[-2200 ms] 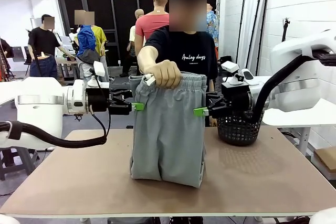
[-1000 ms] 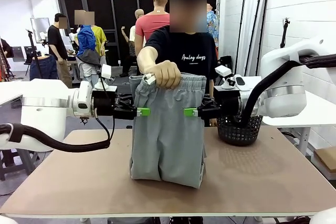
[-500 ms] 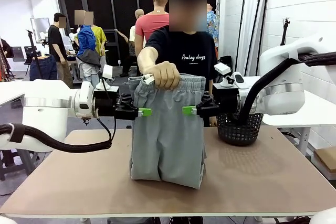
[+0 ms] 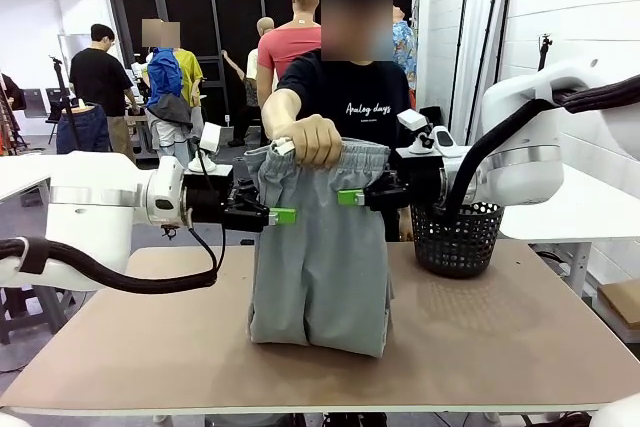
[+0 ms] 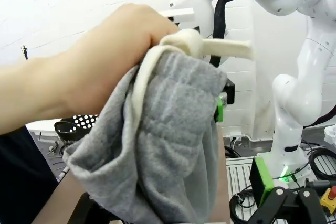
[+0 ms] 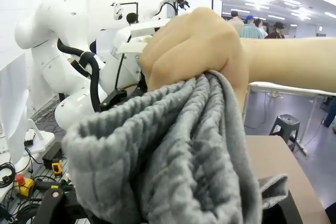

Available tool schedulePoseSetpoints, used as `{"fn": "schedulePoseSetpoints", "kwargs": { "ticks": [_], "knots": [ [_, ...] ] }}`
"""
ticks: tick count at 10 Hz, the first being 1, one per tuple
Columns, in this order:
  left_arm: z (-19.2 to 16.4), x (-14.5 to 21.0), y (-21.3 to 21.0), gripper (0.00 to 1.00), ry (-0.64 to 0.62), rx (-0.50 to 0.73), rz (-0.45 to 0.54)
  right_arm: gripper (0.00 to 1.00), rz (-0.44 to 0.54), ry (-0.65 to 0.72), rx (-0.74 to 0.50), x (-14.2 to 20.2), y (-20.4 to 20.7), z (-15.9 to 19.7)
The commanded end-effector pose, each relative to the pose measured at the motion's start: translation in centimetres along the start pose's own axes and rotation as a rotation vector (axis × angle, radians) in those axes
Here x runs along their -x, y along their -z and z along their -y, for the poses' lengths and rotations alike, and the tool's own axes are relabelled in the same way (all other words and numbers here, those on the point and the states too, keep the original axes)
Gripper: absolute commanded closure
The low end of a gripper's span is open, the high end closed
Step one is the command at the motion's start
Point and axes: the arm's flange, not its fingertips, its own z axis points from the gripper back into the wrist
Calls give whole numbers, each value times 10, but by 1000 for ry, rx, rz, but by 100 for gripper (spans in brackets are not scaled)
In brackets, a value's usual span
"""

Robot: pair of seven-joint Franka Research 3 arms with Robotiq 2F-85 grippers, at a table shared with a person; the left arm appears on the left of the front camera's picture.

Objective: Fold the training pants.
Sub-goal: Release the ends of the Training pants and then grab the overlapped ends.

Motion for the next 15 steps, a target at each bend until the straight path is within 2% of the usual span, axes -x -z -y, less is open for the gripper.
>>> {"fn": "schedulePoseSetpoints", "kwargs": {
  "ticks": [1,2,3,5,6,7,8,15],
  "knots": [
    [13,-10,3,10,11,-62,57,0,-54,53,-15,1,12,4],
    [11,-15,3,30,18,-97,74,6,-72,57,-18,0,11,3],
    [9,-18,3,50,24,-123,91,22,-79,51,-13,-2,9,1],
    [3,-16,3,90,-11,-154,56,58,-62,22,-9,-9,4,-5],
    [-1,-14,3,100,-38,-124,48,76,-51,7,-5,-11,1,-6],
    [-2,-13,3,100,-44,-115,27,95,-39,0,-4,-12,0,-7],
    [-2,-12,3,100,-50,-108,15,100,-41,1,-5,-12,0,-8],
    [-13,-4,1,100,-69,-56,3,100,-93,51,-81,-19,-7,-4]
  ]
}}
